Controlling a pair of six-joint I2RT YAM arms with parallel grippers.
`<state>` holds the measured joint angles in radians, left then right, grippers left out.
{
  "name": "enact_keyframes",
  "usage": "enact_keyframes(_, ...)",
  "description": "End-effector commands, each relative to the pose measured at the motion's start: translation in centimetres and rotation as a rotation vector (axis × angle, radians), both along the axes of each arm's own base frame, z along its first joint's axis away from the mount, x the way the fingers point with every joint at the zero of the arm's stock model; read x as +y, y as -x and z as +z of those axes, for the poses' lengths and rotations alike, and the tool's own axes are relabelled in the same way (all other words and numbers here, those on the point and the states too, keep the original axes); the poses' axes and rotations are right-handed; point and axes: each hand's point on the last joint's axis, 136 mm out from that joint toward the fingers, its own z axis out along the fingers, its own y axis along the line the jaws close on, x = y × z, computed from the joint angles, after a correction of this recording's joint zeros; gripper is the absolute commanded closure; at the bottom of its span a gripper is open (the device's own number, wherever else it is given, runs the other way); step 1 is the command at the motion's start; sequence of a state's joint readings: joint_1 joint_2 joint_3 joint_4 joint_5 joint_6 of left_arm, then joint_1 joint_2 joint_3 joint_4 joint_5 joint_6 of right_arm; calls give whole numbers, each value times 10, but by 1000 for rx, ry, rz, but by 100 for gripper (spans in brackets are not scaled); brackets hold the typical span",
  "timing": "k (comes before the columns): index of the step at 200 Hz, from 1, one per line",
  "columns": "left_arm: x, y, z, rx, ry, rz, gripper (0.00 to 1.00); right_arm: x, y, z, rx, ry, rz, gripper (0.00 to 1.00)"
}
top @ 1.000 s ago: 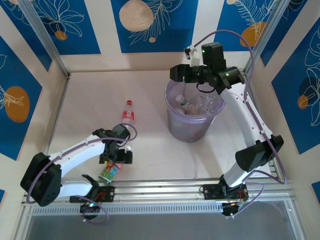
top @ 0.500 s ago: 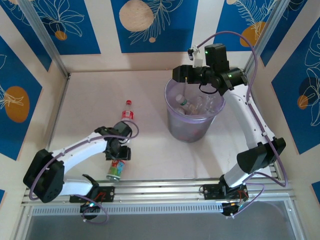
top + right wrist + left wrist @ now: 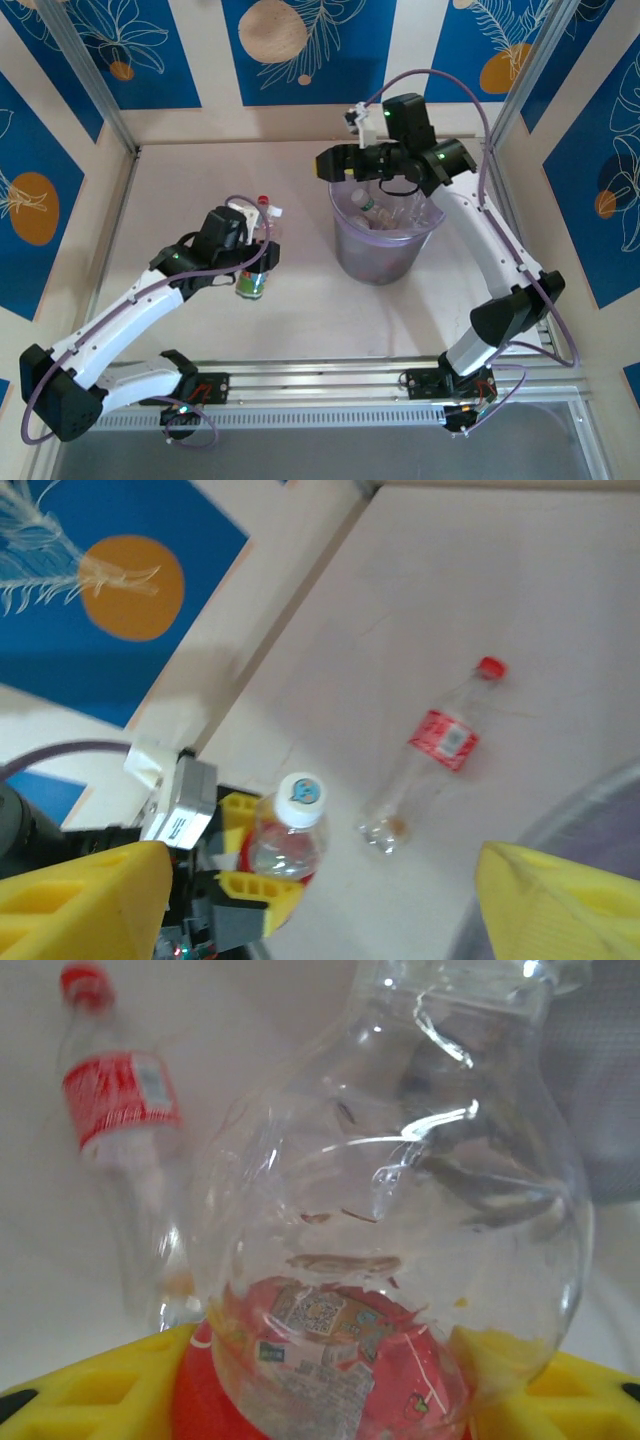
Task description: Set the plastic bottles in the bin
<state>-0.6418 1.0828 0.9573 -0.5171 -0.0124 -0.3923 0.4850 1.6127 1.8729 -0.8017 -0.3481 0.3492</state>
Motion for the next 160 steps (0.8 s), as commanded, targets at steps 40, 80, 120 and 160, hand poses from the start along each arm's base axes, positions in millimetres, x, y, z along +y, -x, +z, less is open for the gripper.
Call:
enact_keyframes(40,-48,-30,86,-333,189,-170,61,46,16,-25,107,19,138,16)
enact_keyframes(80,-57,-33,100,-367,208,-204,61,63,15,-39,131,37,170,14)
enact_keyframes(120,-57,-40,114,-412,212,-190,62,75,15,-52,167,37,197,14)
enact_keyframes(160,-51,-53,117,-441,181,-124,63,80,13,-55,180,34,196,25)
